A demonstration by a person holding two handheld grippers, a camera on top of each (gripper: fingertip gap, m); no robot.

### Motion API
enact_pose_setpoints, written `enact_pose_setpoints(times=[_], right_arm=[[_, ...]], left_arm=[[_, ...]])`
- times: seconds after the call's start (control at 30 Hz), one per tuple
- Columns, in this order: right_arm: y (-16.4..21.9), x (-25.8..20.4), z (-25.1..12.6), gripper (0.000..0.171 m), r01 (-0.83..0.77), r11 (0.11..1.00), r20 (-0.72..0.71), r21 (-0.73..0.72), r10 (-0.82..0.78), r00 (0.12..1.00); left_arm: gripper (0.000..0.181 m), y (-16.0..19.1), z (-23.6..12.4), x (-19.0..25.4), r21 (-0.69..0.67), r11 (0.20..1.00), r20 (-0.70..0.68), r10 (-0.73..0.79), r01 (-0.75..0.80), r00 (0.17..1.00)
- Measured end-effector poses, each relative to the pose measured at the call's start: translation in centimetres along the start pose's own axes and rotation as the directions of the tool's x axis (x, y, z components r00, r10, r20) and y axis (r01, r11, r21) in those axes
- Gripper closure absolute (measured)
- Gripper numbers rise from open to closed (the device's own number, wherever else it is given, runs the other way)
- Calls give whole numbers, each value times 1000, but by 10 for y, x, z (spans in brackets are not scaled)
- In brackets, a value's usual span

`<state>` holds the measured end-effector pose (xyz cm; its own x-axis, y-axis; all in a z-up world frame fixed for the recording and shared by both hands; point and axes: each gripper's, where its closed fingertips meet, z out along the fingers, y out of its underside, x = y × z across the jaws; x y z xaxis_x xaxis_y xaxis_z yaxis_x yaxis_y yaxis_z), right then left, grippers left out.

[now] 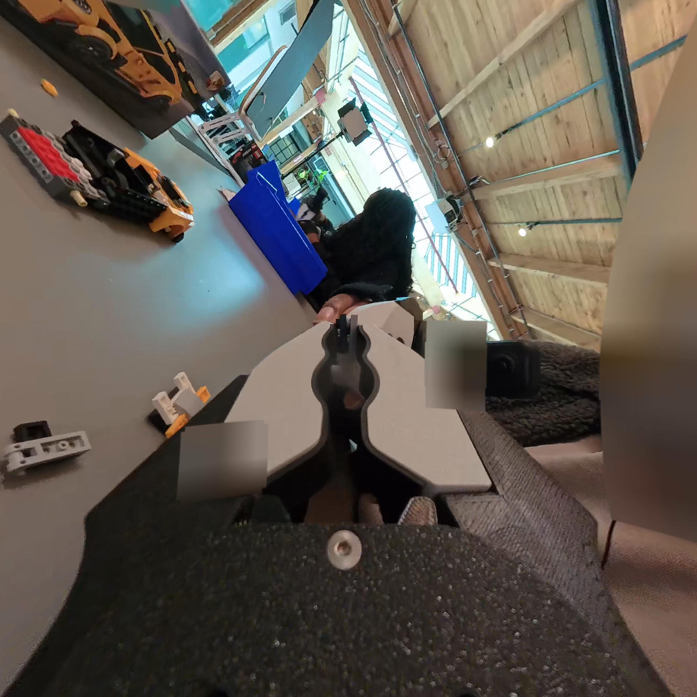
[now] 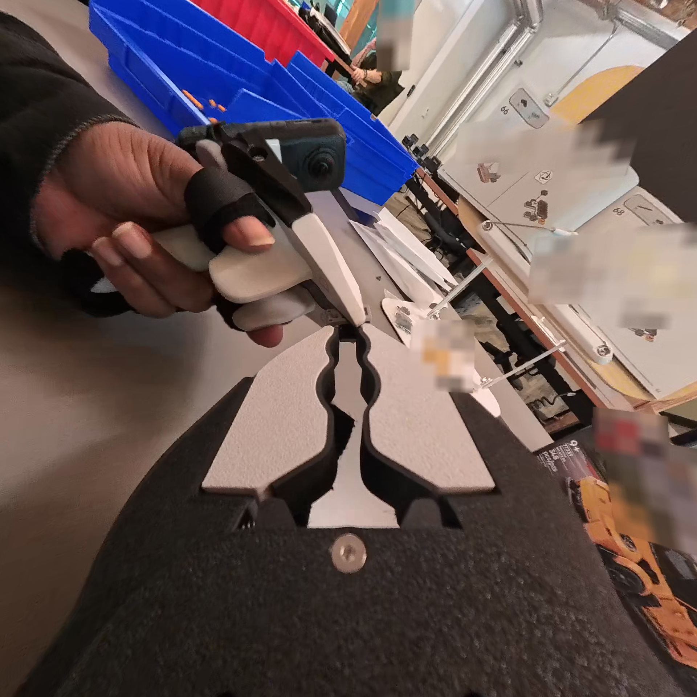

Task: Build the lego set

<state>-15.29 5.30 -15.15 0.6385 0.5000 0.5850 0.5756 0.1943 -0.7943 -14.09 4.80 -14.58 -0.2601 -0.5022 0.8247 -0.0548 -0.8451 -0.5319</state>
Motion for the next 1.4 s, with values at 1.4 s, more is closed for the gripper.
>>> enact_pose_setpoints(times=[1.4], right_arm=[[5,-25,-30,166,-174,983,548,-65,181,817]], left_arm=[[173,42,1,-8,-577,230,-19,956,-784,294]])
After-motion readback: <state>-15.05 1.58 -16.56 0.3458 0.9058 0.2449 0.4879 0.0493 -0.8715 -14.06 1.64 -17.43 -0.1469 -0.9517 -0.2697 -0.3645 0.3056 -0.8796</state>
